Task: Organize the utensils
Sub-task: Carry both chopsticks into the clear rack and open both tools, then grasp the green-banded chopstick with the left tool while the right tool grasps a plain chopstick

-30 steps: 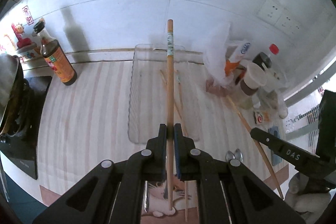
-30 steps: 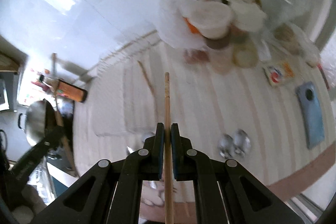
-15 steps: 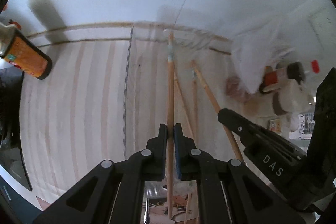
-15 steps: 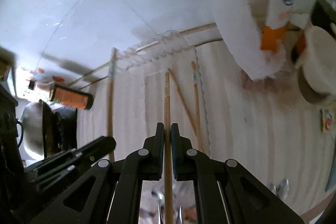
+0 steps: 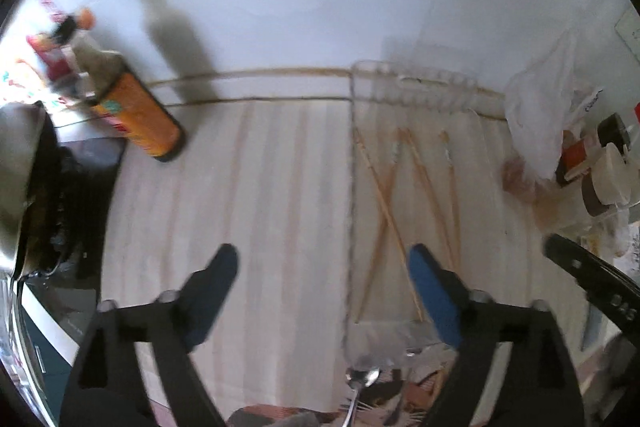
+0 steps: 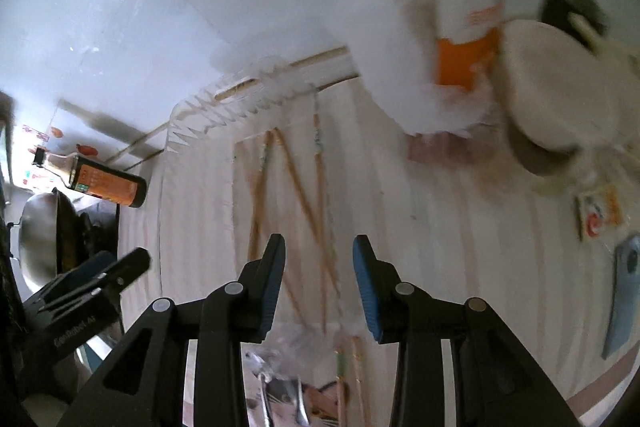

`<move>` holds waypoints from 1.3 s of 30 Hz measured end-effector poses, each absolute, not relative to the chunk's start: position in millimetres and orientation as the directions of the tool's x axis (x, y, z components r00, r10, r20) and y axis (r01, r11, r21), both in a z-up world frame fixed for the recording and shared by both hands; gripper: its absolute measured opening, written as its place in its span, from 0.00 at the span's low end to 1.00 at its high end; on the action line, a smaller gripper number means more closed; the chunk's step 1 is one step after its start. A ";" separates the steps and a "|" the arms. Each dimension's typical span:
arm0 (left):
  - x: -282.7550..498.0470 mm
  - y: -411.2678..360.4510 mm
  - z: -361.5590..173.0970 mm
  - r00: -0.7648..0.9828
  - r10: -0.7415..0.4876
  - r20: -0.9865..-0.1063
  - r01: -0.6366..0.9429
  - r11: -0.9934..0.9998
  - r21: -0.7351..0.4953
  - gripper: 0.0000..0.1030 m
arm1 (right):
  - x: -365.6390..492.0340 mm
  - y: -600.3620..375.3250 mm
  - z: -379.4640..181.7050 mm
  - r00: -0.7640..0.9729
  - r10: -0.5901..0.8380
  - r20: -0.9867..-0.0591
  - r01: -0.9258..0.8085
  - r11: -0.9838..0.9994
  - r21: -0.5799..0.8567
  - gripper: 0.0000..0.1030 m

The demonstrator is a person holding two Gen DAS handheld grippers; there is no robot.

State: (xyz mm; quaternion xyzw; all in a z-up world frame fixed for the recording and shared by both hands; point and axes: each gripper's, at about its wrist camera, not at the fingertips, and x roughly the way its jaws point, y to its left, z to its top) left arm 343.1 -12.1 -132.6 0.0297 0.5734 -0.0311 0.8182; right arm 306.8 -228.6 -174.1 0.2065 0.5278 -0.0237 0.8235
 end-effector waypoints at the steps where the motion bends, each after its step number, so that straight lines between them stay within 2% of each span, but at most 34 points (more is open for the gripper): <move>1: 337.7 -9.0 -131.4 0.356 -0.013 -0.934 0.079 0.997 0.017 1.00 | 295.9 -231.5 -172.0 0.455 0.160 -0.876 0.259 0.918 0.302 0.36; 4: 318.3 -3.9 -130.9 0.387 0.019 -0.922 0.066 0.997 0.048 1.00 | 263.2 -233.7 -176.1 0.450 0.110 -0.886 0.271 0.929 0.253 0.36; 8: 288.3 4.0 -141.7 0.396 0.083 -0.914 0.023 0.995 0.100 1.00 | 222.5 -226.5 -211.7 0.358 0.120 -0.926 0.266 0.937 0.225 0.36; 12: 257.2 3.6 -168.5 0.350 0.162 -0.923 0.008 0.984 0.176 1.00 | 193.0 -211.4 -261.7 0.248 0.165 -0.955 0.269 0.935 0.232 0.35; 18: 225.9 -4.1 -202.7 0.268 0.199 -0.943 0.042 0.975 0.218 1.00 | 176.3 -184.7 -291.6 0.191 0.185 -0.964 0.243 0.943 0.229 0.35; 19: 222.2 -9.7 -207.7 0.252 0.215 -0.944 0.062 0.969 0.237 1.00 | 175.2 -181.0 -296.0 0.183 0.170 -0.968 0.237 0.948 0.212 0.33; 21: 216.2 -18.0 -205.8 0.258 0.211 -0.943 0.087 0.967 0.240 1.00 | 172.3 -177.9 -306.3 0.157 0.143 -0.977 0.233 0.956 0.177 0.11; 24: 206.3 -35.7 -199.3 0.271 0.167 -0.948 0.133 0.969 0.209 1.00 | 161.5 -192.6 -304.1 0.191 0.111 -0.975 0.294 0.941 0.165 0.05; 29: 194.2 -86.9 -208.5 0.176 0.032 -0.984 0.253 0.964 0.076 0.99 | 138.4 -248.3 -302.4 0.197 0.078 -0.977 0.402 0.903 0.153 0.04; 30: 192.1 -98.6 -214.3 0.148 0.005 -0.989 0.282 0.958 0.047 0.98 | 135.9 -253.9 -302.0 0.195 0.070 -0.978 0.408 0.901 0.146 0.04; 35: 184.9 -139.8 -248.6 0.020 -0.031 -0.999 0.343 0.939 -0.022 0.60 | 123.2 -289.9 -299.5 0.185 0.057 -0.981 0.440 0.888 0.135 0.02; 37: 184.2 -148.1 -260.8 -0.003 -0.013 -1.000 0.356 0.934 -0.013 0.51 | 119.5 -302.0 -302.6 0.177 0.075 -0.981 0.460 0.875 0.150 0.02; 39: 184.4 -152.3 -269.2 -0.010 0.013 -1.000 0.368 0.930 0.009 0.50 | 115.4 -308.8 -306.5 0.176 0.091 -0.980 0.467 0.869 0.165 0.02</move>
